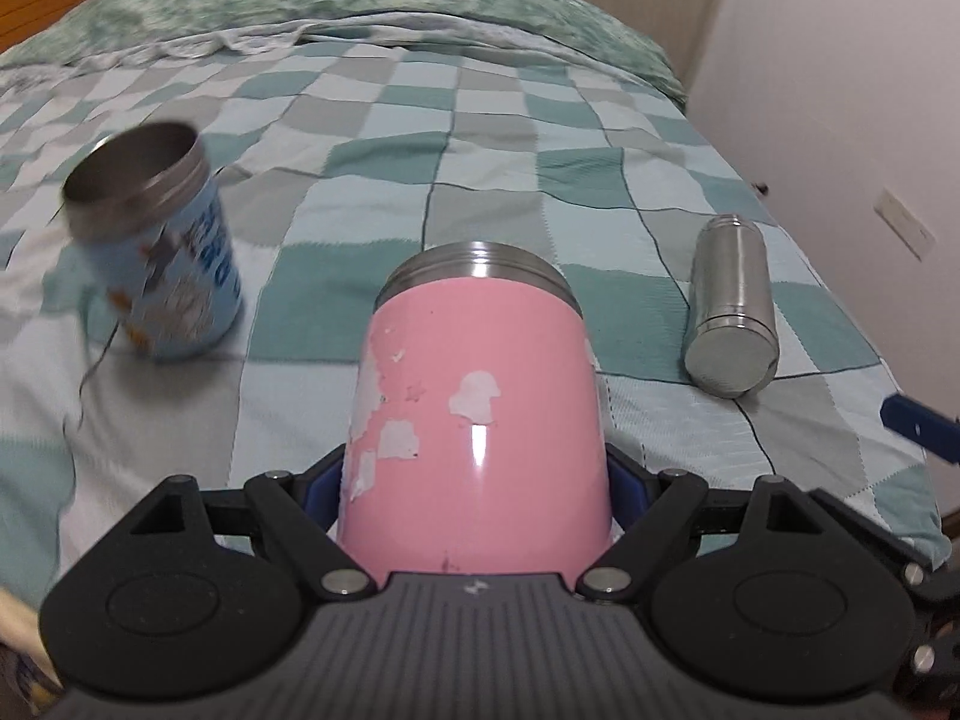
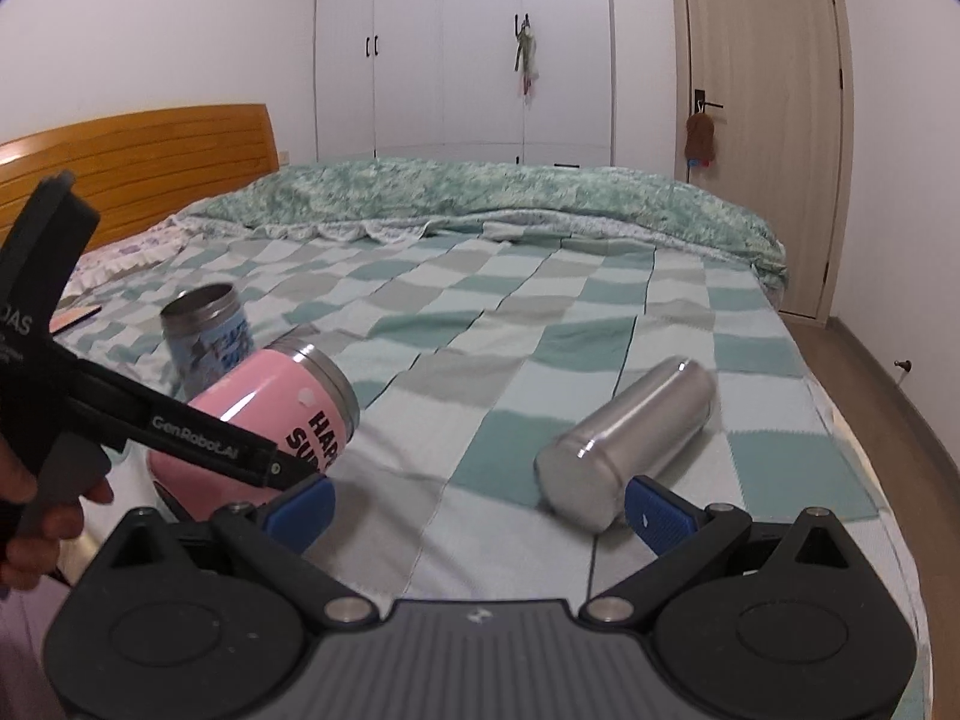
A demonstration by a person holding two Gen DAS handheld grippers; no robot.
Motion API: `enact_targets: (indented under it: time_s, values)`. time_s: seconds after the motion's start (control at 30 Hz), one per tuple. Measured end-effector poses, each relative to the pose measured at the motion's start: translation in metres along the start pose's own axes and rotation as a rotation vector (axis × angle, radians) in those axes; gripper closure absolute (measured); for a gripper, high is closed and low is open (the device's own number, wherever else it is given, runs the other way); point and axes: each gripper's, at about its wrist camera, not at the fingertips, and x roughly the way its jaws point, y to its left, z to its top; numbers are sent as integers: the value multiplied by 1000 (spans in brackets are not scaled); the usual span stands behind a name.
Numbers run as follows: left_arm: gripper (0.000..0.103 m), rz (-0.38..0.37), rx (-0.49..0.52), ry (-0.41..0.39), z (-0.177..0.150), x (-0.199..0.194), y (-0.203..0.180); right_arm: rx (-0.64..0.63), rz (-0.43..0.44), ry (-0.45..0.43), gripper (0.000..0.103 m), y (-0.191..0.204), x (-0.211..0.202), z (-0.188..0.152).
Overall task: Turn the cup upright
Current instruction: 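Lift the pink cup with the right tool and rotate it rim-up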
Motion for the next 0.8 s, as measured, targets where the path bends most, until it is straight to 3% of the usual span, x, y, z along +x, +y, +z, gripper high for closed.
enact_targets:
  time_s: [0.13,0.23,0.33,0.37,0.47,0.8]
  values:
    - [19,18,-39,35,-15,16,2,-1,-11,20,0,3,-3,-11]
    - [18,23,-32,12,-19,16,2,-7,-25,32,0,1,-3,-17]
    - [10,-10,-12,23,-17,11,4,-8,-28,41,0,1,-4,-17]
    - [0,-39,-3,9,-16,6,5,-7,-27,38,0,2,-6,-17]
    - [0,-91,41,-60,-17,-19,13,-14,-19,34,0,7,-10,-12]
    - [0,-29,162,-222,-15,-60,84,-18,10,64,0,50,2,16]
